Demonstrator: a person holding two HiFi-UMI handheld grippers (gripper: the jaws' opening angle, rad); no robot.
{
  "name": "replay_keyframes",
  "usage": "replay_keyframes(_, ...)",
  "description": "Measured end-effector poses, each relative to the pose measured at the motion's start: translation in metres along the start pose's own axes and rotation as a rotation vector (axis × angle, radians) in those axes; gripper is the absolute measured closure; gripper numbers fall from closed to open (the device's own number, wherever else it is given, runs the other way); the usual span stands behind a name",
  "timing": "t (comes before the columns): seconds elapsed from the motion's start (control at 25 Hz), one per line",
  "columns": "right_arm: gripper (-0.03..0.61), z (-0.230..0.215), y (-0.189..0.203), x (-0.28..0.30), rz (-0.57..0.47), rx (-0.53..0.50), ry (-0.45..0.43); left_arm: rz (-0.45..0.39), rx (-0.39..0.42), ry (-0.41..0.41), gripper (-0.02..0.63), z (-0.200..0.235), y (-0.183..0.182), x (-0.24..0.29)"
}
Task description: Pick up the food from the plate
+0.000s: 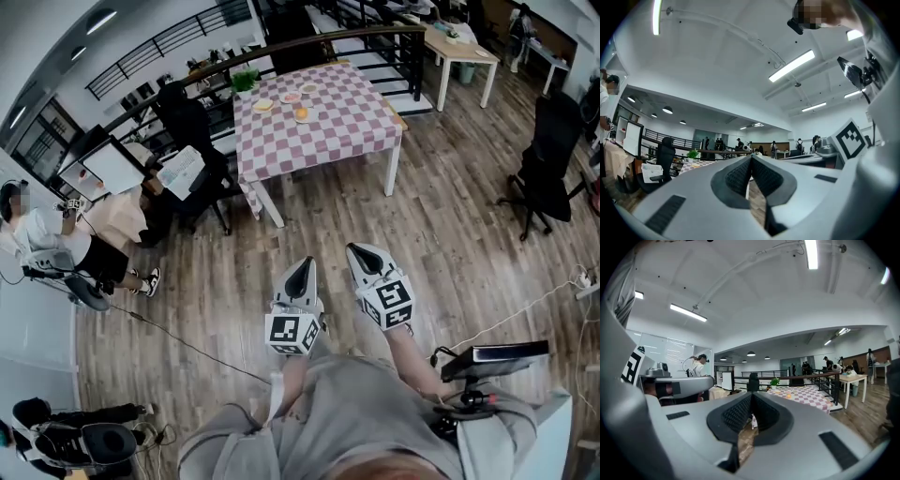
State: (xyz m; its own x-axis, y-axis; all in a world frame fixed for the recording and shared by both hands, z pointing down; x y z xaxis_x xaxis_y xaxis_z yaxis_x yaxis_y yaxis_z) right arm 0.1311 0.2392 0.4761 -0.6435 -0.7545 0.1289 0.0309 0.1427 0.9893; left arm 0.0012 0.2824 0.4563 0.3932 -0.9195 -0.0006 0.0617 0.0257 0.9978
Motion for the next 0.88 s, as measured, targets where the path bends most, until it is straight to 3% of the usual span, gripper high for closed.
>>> replay_keyframes(0.28,0.563,-0.002,0.002,0.036,0.013,0.001,-0.032,0.007,-0.015,0.006,0.604,0.031,0.01,0.03)
replay_keyframes(0.88,0.563,-0.049,-0.041,0.18,-0.019,-0.062,0.086,0.006,-0.051,0.072,0.604,0.16,0.01,0.144)
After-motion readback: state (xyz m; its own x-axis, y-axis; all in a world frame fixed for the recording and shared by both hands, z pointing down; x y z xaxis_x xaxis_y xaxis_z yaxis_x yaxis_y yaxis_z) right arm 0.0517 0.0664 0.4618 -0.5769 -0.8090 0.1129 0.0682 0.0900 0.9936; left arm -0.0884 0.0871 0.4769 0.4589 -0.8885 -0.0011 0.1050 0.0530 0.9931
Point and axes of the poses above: the fingertips, and each gripper's own axes: x forward along the fingers, z to its left, y out of its underside, the point moved 4 cm from there along -x, backward along the fingers, and after that the axes turned 3 degrees about z, right-handed, at the moved point
